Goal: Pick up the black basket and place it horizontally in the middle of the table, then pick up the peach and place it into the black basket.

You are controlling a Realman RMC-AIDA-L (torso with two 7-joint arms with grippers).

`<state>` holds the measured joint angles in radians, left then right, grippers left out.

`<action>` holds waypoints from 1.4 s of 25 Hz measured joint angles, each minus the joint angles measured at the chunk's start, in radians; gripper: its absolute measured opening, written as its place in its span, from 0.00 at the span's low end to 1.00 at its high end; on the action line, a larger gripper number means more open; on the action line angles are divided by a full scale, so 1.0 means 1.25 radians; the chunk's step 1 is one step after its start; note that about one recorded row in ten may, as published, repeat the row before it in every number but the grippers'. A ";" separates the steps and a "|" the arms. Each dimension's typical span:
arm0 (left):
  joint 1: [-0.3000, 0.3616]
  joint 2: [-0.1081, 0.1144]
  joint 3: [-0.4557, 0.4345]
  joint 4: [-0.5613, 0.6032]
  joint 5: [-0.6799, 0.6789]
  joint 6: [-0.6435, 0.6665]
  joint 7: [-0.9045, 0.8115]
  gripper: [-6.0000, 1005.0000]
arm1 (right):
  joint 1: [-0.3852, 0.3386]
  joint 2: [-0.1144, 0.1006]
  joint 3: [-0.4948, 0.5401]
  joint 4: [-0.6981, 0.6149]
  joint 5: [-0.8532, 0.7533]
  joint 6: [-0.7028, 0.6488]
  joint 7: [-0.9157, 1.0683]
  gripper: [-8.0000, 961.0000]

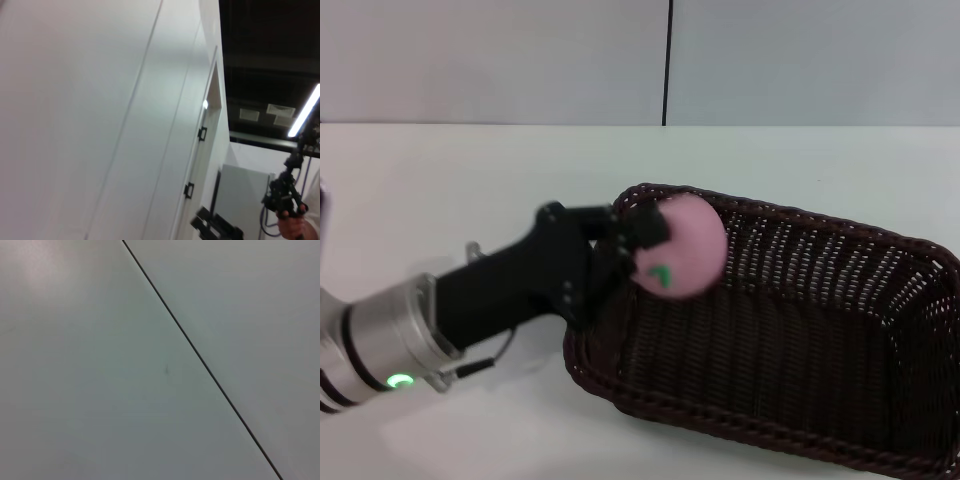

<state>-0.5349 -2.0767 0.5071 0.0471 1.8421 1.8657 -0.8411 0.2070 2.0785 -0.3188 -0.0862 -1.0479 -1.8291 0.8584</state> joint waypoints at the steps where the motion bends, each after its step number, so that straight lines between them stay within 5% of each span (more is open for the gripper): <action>1: -0.001 -0.001 0.009 -0.019 0.000 -0.012 0.021 0.05 | 0.001 0.000 0.000 0.001 0.000 0.001 0.000 0.53; 11: 0.004 -0.001 -0.004 -0.106 -0.002 -0.084 0.097 0.13 | 0.014 0.001 -0.001 0.011 0.001 0.008 -0.004 0.53; 13: 0.019 0.003 -0.014 -0.108 -0.004 -0.098 0.137 0.32 | 0.015 0.000 0.001 0.010 0.001 0.008 -0.007 0.53; 16: 0.027 0.004 -0.025 -0.104 -0.005 -0.102 0.155 0.41 | 0.015 -0.001 0.005 0.007 0.004 0.010 -0.020 0.53; 20: 0.087 0.007 -0.152 -0.089 -0.006 -0.112 0.246 0.56 | 0.015 -0.002 0.017 0.006 0.006 0.034 -0.063 0.53; 21: 0.140 0.007 -0.275 -0.088 -0.006 -0.114 0.302 0.61 | 0.016 -0.001 0.022 0.008 0.006 0.045 -0.075 0.53; 25: 0.222 0.005 -0.482 -0.117 -0.007 -0.126 0.432 0.82 | 0.028 0.001 0.051 0.032 0.006 0.087 -0.148 0.53; 30: 0.270 0.003 -0.584 -0.184 -0.007 -0.157 0.557 0.83 | 0.055 0.001 0.079 0.050 0.006 0.104 -0.243 0.53; 35: 0.288 0.002 -0.592 -0.202 -0.006 -0.165 0.600 0.83 | 0.063 0.002 0.075 0.057 0.005 0.095 -0.251 0.53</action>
<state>-0.1752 -2.0738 -0.2324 -0.2049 1.8341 1.6590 -0.0916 0.2862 2.0808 -0.2253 -0.0154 -1.0416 -1.7106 0.5449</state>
